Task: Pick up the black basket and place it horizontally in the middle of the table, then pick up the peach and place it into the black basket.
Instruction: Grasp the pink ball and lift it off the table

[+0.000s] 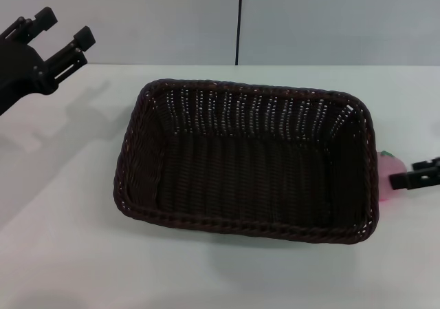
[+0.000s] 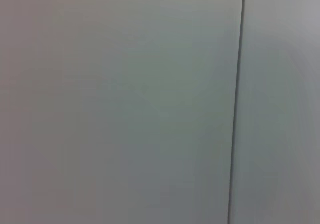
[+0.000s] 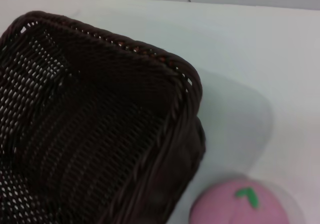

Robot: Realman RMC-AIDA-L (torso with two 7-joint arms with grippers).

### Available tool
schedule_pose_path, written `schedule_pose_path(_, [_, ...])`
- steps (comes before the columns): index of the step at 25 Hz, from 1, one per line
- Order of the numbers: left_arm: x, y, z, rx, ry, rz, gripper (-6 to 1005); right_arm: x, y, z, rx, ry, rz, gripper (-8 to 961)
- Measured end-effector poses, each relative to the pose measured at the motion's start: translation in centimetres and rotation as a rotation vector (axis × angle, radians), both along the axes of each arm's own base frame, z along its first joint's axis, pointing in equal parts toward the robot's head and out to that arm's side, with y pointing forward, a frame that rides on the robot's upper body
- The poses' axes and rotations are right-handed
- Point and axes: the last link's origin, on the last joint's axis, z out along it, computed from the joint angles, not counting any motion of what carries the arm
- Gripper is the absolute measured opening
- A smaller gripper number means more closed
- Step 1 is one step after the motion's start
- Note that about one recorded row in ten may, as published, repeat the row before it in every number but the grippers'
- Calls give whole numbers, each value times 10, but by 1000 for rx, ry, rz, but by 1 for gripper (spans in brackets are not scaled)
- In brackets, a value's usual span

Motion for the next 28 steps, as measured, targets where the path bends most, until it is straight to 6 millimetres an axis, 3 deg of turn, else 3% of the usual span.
schedule_pose_path(5, [-1,0,-1,-2,3,4,760,4,5,-18,6,42,7,765])
schedule_pose_path(10, [-2,1,0,5,5,7,759,7,5,-19,6,33,-6,765])
schedule_pose_path(17, [-1,2,1,9,4,3,758,9,1,-17,2,42,-15,522])
schedule_pose_path(24, [-1,2,0,8,-1,4,757,12,-5,8,96,105,-56,366])
schedule_pose_path(28, [-3,2,-2,4,-6,11,756,16,-18,39,201,165,-79,286])
